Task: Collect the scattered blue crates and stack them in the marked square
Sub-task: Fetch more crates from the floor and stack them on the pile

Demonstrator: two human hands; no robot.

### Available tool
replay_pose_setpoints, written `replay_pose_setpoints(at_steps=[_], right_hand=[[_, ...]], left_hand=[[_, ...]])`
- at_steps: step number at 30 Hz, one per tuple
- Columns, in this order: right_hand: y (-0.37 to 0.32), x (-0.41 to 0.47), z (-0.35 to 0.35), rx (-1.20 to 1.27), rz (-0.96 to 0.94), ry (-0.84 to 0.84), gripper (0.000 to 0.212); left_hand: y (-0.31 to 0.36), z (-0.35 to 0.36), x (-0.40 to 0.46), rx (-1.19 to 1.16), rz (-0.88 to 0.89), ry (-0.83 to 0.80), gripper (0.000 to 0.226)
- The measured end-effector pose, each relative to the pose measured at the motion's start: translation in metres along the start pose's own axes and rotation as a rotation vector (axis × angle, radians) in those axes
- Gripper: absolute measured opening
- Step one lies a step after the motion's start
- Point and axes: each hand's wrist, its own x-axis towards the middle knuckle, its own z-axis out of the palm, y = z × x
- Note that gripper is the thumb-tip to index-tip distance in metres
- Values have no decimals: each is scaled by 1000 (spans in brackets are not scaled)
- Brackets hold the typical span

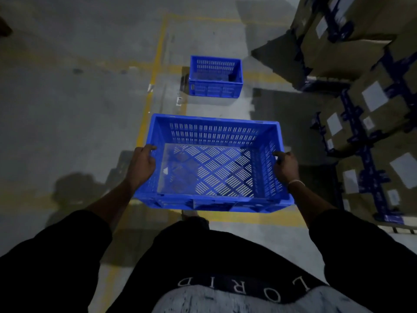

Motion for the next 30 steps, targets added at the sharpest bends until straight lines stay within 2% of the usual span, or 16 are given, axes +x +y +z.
replay_pose_setpoints(at_steps=[10,21,30], right_hand=[[-90,192,-25,54,49,14,44],[-133,452,-39,79,51,-60,49],[-159,634,-61,52,62,-109,52]], left_hand=[[6,-23,231,25,-24,-48,44],[46,4,465,-36,-71,-103,44],[81,18,630,-61,-222,-208,48]])
